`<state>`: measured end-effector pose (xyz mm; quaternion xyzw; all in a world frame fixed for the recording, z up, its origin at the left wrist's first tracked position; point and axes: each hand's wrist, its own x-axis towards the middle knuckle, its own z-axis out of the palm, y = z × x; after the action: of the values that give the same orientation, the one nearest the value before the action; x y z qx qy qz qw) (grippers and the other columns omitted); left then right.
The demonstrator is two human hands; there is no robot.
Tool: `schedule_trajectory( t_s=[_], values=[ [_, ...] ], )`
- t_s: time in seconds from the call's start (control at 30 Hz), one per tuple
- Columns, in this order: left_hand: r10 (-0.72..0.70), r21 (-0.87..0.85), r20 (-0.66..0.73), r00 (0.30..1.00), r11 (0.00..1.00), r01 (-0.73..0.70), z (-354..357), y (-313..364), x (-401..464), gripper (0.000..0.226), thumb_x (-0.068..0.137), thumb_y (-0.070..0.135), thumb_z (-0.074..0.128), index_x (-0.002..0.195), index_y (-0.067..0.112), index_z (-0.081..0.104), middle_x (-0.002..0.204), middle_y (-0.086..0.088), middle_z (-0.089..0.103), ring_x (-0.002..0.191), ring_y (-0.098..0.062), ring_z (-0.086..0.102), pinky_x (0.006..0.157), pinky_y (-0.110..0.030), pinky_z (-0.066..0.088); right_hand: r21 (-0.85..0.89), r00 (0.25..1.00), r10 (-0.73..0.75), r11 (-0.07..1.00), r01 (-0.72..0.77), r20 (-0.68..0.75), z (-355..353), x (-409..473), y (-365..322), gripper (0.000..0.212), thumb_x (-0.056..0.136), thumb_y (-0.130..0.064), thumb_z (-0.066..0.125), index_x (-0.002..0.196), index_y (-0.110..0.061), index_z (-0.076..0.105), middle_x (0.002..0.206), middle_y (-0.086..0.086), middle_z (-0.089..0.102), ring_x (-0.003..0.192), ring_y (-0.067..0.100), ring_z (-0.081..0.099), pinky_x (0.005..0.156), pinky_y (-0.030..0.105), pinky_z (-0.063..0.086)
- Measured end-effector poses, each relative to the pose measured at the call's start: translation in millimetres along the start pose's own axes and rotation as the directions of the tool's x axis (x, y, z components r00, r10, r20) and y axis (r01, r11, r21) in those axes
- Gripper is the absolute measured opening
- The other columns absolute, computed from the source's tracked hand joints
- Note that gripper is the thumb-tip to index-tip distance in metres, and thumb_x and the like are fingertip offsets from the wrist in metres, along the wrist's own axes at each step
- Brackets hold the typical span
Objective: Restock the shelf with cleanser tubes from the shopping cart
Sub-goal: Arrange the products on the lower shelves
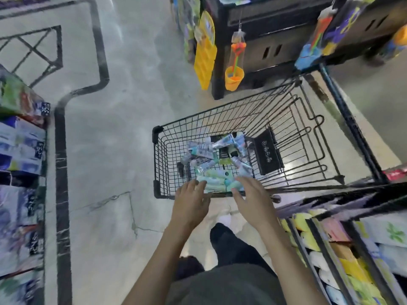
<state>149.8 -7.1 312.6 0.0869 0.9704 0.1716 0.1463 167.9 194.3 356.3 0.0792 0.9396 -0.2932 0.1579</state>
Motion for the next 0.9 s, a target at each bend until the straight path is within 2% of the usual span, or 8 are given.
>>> schedule_trajectory(
  t_s=[0.1, 0.27, 0.5, 0.67, 0.8, 0.9],
  values=[
    [-0.082, -0.034, 0.024, 0.996, 0.996, 0.083, 12.8, -2.1, 31.7, 0.042, 0.100, 0.038, 0.056, 0.137, 0.017, 0.059, 0.129, -0.008, 0.062, 0.120, -0.033, 0.056, 0.102, -0.048, 0.045, -0.022, 0.995, -0.012, 1.000, 0.014, 0.094, 0.5, 50.4, 10.4, 0.044, 0.106, -0.035, 0.053, 0.148, -0.021, 0.053, 0.151, 0.000, 0.051, 0.142, 0.021, 0.041, 0.113, 0.036, 0.035],
    [-0.206, -0.065, 0.168, 0.964, 0.974, 0.219, 49.8, -12.4, 80.2, 0.044, 0.101, 0.035, 0.055, 0.139, 0.014, 0.058, 0.130, -0.012, 0.062, 0.118, -0.037, 0.058, 0.098, -0.047, 0.048, -0.072, 0.966, -0.021, 0.997, 0.040, 0.256, 30.1, 125.6, 36.5, 0.042, 0.105, -0.035, 0.051, 0.145, -0.023, 0.054, 0.146, -0.001, 0.056, 0.136, 0.024, 0.048, 0.105, 0.042, 0.044],
    [-0.324, -0.138, 0.386, 0.864, 0.905, 0.401, 136.5, -45.6, 159.2, 0.050, 0.101, 0.031, 0.058, 0.146, 0.012, 0.051, 0.141, -0.017, 0.054, 0.127, -0.038, 0.052, 0.102, -0.049, 0.047, -0.155, 0.916, 0.058, 0.988, 0.005, 0.396, 99.9, 219.3, 88.0, 0.041, 0.099, -0.025, 0.059, 0.140, -0.020, 0.056, 0.136, 0.011, 0.061, 0.121, 0.033, 0.057, 0.091, 0.039, 0.048],
    [-0.356, -0.122, 0.454, 0.817, 0.883, 0.453, 210.3, -89.3, 207.1, 0.050, 0.096, 0.016, 0.060, 0.143, 0.005, 0.051, 0.139, -0.020, 0.054, 0.125, -0.038, 0.054, 0.103, -0.051, 0.049, -0.198, 0.888, 0.121, 0.980, -0.034, 0.444, 170.3, 275.6, 132.5, 0.045, 0.100, -0.021, 0.059, 0.144, -0.018, 0.052, 0.137, 0.013, 0.060, 0.122, 0.034, 0.058, 0.087, 0.037, 0.046],
    [-0.397, -0.059, 0.467, 0.791, 0.878, 0.475, 261.3, -123.4, 240.1, 0.052, 0.093, 0.011, 0.061, 0.143, 0.007, 0.050, 0.141, -0.019, 0.050, 0.126, -0.039, 0.053, 0.103, -0.054, 0.049, -0.251, 0.872, 0.140, 0.968, -0.021, 0.469, 222.9, 310.1, 161.9, 0.053, 0.097, -0.021, 0.060, 0.148, -0.020, 0.046, 0.142, 0.015, 0.056, 0.126, 0.036, 0.057, 0.095, 0.047, 0.053],
    [-0.394, -0.015, 0.459, 0.796, 0.893, 0.450, 295.3, -144.1, 257.4, 0.054, 0.087, 0.010, 0.060, 0.141, 0.010, 0.051, 0.141, -0.020, 0.049, 0.125, -0.041, 0.052, 0.102, -0.059, 0.049, -0.275, 0.874, 0.120, 0.961, 0.016, 0.471, 251.0, 334.9, 180.8, 0.059, 0.093, -0.013, 0.062, 0.149, -0.015, 0.045, 0.136, 0.020, 0.055, 0.126, 0.039, 0.053, 0.088, 0.043, 0.050]
  ],
)
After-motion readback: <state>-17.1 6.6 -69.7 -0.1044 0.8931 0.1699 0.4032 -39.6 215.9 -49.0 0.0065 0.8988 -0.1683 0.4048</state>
